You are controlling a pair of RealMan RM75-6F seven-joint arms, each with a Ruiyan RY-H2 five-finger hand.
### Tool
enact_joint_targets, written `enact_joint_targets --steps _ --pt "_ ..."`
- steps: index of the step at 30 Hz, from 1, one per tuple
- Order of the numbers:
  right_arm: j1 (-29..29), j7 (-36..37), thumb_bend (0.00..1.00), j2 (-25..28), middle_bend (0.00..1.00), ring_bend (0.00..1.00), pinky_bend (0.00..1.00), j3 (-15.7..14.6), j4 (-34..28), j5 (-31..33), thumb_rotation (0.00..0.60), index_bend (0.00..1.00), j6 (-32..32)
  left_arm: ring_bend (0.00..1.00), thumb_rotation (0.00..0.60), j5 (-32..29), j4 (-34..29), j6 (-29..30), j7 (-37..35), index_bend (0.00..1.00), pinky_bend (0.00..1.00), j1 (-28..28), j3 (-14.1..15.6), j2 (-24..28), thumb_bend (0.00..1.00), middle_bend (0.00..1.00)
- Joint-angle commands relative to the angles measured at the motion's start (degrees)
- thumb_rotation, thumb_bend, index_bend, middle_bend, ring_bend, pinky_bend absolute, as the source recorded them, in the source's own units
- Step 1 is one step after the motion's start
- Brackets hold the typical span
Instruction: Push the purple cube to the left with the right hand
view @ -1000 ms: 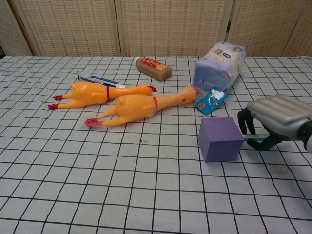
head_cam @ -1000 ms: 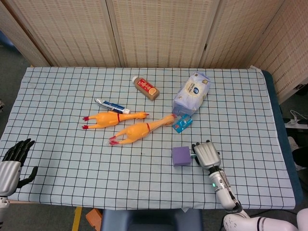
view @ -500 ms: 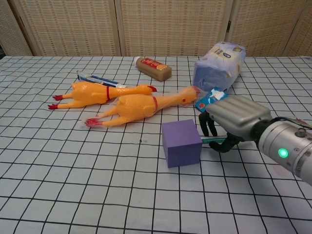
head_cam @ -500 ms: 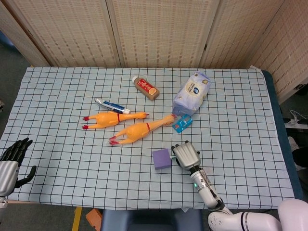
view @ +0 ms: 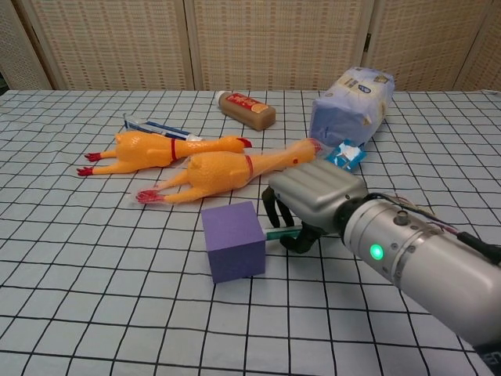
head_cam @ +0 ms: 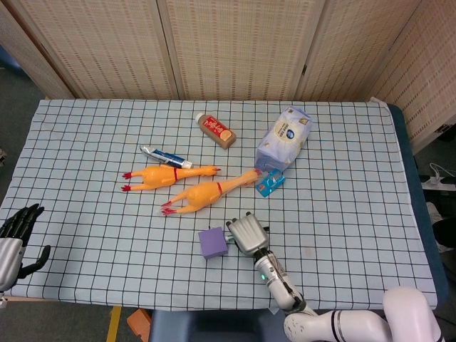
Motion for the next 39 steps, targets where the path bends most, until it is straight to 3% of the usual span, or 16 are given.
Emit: enact_joint_targets --steps 1,16,27,39 --pt "1.24 -1.29 0.41 -1.32 0.89 0.67 0.47 0.5 0.29 1.13 0.6 1.0 0.12 0.0 0.6 0.1 0.09 0.1 -0.44 0.0 0.11 0.05 0.02 0.15 0.44 0.0" --pt "8.2 -5.81 0.41 -7.27 0.89 0.67 0.47 3.71 2.48 5.84 0.6 1.0 0.54 0.0 0.6 0.71 0.51 0.65 -2.25 0.0 0.11 0.26 0.14 0.51 0.44 0.0" --pt "11.86 -7.84 0.41 -10.01 0.89 0.67 0.47 3.59 3.01 8.05 0.6 1.0 0.64 0.0 0.6 0.51 0.87 0.87 -3.93 0.0 0.11 0.37 -0.08 0.9 0.44 0.0" --pt "18.13 -8.72 0.41 -16.25 0.89 0.67 0.47 7.03 8.75 10.79 0.6 1.0 -1.55 0.0 0.6 0.66 1.13 1.36 -4.78 0.0 0.11 0.7 0.0 1.16 0.44 0.0"
